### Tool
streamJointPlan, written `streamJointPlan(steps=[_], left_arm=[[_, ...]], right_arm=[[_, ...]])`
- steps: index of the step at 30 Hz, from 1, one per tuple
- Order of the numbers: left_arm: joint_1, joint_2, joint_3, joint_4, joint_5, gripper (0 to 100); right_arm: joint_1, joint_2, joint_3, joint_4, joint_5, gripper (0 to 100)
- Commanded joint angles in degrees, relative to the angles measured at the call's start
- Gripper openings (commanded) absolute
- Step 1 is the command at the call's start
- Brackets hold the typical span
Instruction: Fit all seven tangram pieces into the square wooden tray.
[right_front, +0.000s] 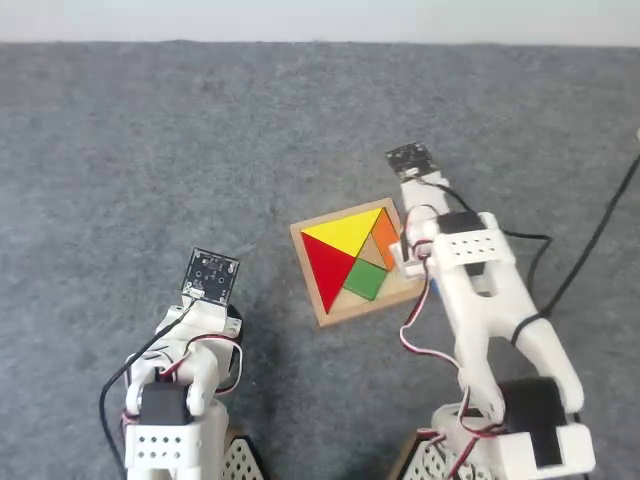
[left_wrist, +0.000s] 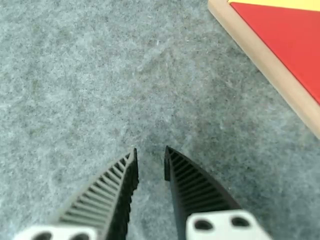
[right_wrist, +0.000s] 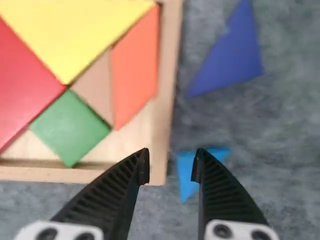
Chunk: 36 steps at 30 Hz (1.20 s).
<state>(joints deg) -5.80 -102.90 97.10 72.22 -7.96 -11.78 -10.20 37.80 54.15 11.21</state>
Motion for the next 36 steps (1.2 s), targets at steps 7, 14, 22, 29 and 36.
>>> streamJointPlan(steps=[7, 14, 22, 29, 36], left_arm=[[-0.1, -1.2, -0.7, 0.2, -0.6, 9], [-0.1, -1.2, -0.7, 0.2, -0.6, 9], [-0.1, -1.2, -0.7, 0.2, -0.6, 9], [-0.1, -1.2, -0.7, 0.2, -0.6, 9], [-0.1, -1.2, -0.7, 0.2, -0.6, 9]], right_arm=[[9.8, 0.2, -4.7, -4.6, 0.3, 15.8], [11.1, 9.8, -17.4, 1.2, 2.5, 15.9], [8.5, 25.1, -32.2, 1.6, 3.0, 15.9], [7.5, 34.3, -44.3, 5.4, 5.2, 16.0], [6.6, 37.1, -44.3, 5.1, 4.8, 15.9]])
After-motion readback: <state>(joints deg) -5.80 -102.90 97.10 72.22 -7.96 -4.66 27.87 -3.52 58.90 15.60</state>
